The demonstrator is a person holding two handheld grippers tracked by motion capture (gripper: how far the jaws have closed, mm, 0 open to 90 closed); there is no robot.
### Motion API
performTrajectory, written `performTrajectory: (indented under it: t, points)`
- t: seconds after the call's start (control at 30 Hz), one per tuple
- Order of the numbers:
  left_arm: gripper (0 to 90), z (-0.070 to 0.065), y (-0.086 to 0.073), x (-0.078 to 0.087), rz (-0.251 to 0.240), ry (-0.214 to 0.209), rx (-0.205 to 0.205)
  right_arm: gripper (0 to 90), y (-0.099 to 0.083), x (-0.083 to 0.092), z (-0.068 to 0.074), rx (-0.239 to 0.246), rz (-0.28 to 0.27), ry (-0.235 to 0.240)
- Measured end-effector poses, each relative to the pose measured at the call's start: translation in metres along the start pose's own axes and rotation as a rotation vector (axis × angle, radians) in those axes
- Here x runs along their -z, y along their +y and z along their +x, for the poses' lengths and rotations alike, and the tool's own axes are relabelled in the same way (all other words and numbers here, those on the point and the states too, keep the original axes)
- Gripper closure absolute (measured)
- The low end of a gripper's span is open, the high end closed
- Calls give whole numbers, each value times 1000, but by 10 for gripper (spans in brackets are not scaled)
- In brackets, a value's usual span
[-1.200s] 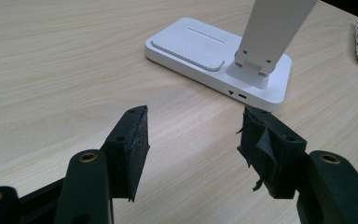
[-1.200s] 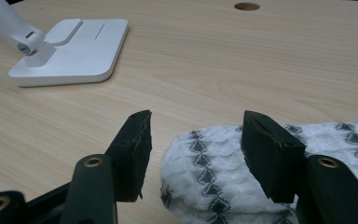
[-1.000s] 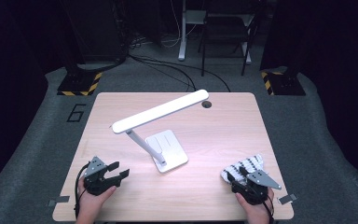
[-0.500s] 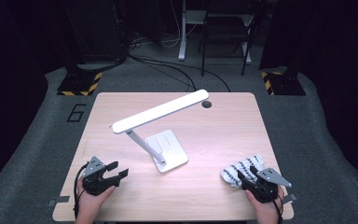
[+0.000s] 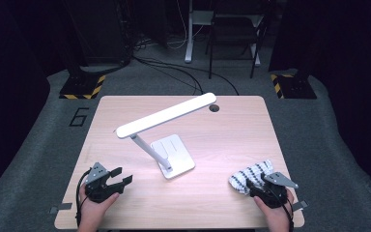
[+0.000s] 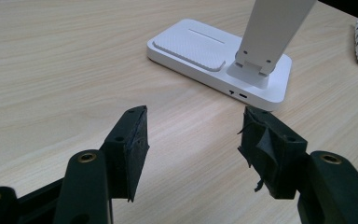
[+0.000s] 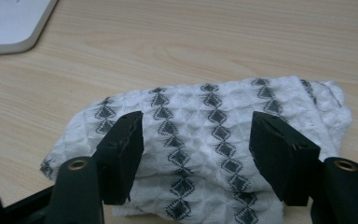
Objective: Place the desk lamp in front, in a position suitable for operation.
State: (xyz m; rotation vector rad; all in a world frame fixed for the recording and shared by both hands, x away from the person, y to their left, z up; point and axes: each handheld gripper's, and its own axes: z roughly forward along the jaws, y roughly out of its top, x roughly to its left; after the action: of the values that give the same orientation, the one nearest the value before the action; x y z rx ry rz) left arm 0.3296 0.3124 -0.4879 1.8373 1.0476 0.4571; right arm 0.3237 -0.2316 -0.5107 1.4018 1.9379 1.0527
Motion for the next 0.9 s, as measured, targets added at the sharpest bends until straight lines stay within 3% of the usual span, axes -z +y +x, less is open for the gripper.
performTrajectory:
  t: [0.17,0.23,0.37,0.4,0.43,0.47,0.5,0.53,0.6,0.77,0.9]
  points:
    - [412,0,-1,0,-8,6,0,332,-2,-9,1,7,48,-8]
    - [412,1,-1,1,-1,2,-1,339,-4,-14,2,-13,75,-7]
    - [412,1,-1,2,-4,4,4,387,-4,-16,1,-27,78,3]
    - [412,1,-1,2,-3,4,5,448,-4,-16,2,-27,82,3]
    - [412,0,-2,2,-7,4,11,448,-4,-16,2,-27,82,3]
    - [412,0,-2,1,-15,12,4,551,-3,-17,2,-21,77,11]
    - [412,0,-2,1,-15,12,4,551,-3,-17,2,-21,77,11]
    - [412,0,-2,2,-13,10,0,658,-2,-16,4,-12,70,26]
    - [412,1,-2,2,-10,10,-1,713,-1,-18,5,-4,62,30]
    - [412,1,-2,2,-10,12,-1,775,3,-21,5,-9,39,27]
    - [412,1,-2,2,-8,9,-6,785,5,-21,1,-31,10,-14]
